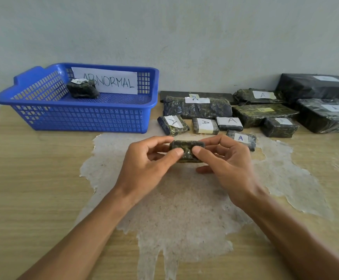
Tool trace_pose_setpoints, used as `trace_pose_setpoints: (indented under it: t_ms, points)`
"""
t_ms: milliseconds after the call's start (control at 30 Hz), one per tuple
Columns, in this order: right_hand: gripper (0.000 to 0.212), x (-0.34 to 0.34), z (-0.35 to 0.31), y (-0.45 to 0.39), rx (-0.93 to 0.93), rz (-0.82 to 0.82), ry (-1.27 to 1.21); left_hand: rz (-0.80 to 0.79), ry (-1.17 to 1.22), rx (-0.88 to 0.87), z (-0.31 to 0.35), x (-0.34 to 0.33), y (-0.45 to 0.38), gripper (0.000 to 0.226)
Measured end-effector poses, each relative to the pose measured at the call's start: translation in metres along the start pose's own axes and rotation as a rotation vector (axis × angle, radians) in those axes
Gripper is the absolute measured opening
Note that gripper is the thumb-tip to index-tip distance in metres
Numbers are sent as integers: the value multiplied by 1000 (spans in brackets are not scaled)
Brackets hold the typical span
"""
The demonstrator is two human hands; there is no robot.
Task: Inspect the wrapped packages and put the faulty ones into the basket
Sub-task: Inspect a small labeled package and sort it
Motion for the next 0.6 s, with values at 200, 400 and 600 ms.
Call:
trace_pose_setpoints:
  t_ms: [200, 400, 600]
  points:
    - [6, -8, -4, 3, 3, -77, -27, 67, 9, -56, 5, 10, -4, 17]
    - [12, -2, -6, -1, 29, 4, -27, -13, 39, -34, 4, 2, -2, 21]
    - [19, 3, -1, -3, -29, 34, -26, -73, -17, -63, 7, -2, 1, 42]
Point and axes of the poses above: each hand's wrist, its own y-axis away from the middle knuckle, its own x-axis out of the back of the hand, z = x × y, the point moved 9 cm from there along -y, towards the middle knuckle, and after that the axes turned 7 degrees about z, right-handed, at the moved point
